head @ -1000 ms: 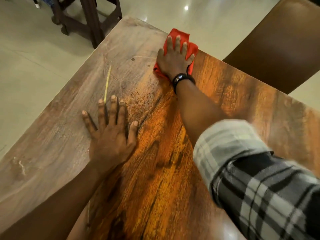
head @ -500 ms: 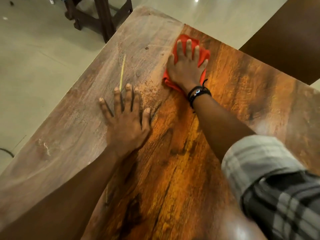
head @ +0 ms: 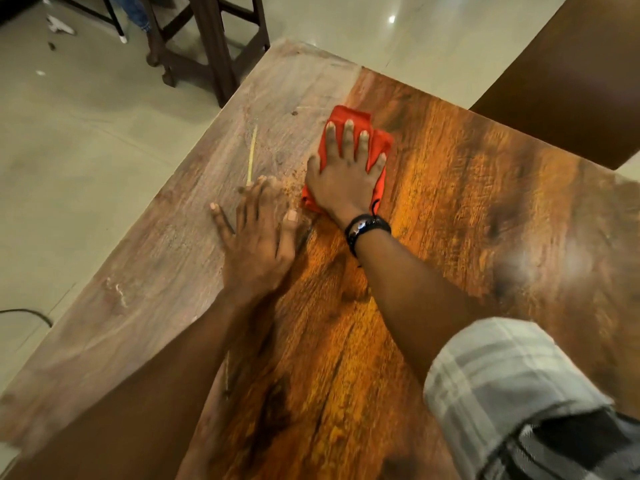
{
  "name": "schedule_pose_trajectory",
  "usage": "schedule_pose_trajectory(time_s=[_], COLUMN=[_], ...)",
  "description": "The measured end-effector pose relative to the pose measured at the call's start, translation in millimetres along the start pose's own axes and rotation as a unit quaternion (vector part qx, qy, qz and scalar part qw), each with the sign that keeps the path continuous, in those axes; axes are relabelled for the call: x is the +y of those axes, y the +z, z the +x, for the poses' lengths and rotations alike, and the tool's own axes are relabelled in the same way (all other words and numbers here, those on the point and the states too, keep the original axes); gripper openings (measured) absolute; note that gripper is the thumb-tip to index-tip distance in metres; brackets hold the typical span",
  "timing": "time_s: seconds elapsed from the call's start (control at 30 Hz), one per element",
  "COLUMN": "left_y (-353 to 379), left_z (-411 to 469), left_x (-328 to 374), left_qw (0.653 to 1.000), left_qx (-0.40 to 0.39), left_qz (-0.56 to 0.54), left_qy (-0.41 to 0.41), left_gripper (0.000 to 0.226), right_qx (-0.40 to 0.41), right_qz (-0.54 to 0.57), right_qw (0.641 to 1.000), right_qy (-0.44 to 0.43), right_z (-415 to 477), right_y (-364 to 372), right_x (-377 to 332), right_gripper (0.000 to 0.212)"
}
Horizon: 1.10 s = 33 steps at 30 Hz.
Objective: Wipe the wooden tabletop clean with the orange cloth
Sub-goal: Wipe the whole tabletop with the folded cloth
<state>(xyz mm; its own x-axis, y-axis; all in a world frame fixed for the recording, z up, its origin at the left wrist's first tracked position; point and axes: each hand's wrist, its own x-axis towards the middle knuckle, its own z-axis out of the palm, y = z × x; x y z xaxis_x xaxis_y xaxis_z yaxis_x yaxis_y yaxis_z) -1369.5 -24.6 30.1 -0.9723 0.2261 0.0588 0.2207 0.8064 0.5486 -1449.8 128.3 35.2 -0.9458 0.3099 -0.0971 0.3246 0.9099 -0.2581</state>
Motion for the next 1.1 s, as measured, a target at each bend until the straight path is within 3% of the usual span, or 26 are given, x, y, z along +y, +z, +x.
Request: schedule_pose_trajectory(time_s=[0.13,0.23,0.43,0.6,0.87,1.1], left_y=[-14.9,-36.8,-72.8,-67.3,-67.5,-65.2], left_z=[-15.5,-56.7,-133.7,-147.9,-145.2,-146.5], left_x=[-12.2,-32.3,-85.1,-85.8,-90.9,-92.3], left_qw=[0.991,0.999,0.993,0.985,0.982,0.984], left_qx=[0.058,0.01,-0.056,-0.053,-0.043,-0.044], left_qz=[-0.119,-0.034,0.096,0.137,0.151,0.143], left_qy=[-0.029,-0.032,0.047,0.086,0.101,0.099], left_gripper=[0.067,0.071,0.065,0.061,0.058,0.061], right_qx=[0.014,0.026,0.01,-0.007,-0.02,-0.022], right_qz=[-0.011,0.003,-0.009,0.02,0.0,-0.01], right_qw=[0.998,0.995,0.987,0.982,0.997,0.998], right_qy=[-0.054,-0.092,-0.161,-0.186,-0.077,-0.05], right_z=[-84.4,-150.9,-257.1,-206.8,-66.3,-80.0], right_y=[19.1,29.2,44.7,36.3,4.9,9.0], right_x=[-13.8,-16.0,-21.6,0.9,18.3,-0.1], right_gripper=[0.065,0.066,0.061,0.064,0.062,0.062])
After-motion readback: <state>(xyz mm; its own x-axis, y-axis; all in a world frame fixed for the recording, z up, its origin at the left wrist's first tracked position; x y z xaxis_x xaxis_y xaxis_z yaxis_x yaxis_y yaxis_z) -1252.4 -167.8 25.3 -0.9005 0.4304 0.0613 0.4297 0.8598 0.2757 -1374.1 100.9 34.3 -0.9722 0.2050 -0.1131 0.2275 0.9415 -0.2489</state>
